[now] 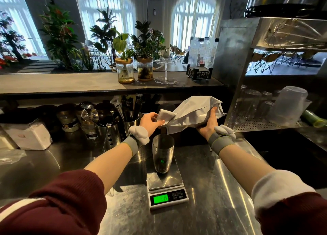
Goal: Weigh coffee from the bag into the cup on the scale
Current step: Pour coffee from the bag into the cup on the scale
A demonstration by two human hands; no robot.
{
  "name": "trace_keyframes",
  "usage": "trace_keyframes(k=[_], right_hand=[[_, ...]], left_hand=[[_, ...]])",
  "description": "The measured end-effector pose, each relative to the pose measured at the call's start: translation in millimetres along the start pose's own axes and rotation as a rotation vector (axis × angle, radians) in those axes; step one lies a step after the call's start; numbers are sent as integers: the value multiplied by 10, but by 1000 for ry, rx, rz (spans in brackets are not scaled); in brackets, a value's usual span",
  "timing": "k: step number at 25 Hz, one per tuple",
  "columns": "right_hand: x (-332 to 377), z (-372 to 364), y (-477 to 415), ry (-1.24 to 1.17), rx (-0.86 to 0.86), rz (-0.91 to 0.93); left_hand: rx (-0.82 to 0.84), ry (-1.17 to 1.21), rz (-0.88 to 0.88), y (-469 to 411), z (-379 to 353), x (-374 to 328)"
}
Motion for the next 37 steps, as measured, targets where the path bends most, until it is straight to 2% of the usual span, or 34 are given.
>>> trace_keyframes(k=[5,19,25,33,37], right_hand=[[13,-54,40,-2,29,2],[50,-34,0,-18,0,0],[-6,-55,5,-13,25,-14],[24,-35,-32,-13,18,-1],[37,-44,-27,-8,20,-3]], left_hand=[[-6,10,-29,18,36,-63],[23,50,63,39,-22,-3],[-3,-13,0,25,-2,-23],[45,69,111,76,-56,35],[17,39,78,47,-36,21]])
Point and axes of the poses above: each hand's wrist, its own y-axis away from the middle knuckle, its own z-axis out of the back of the hand, x = y × z, the point moved 9 cm from there along -y, towards the middle knuckle, and after that the axes turned 15 degrees about -x, right-handed, at the moved point
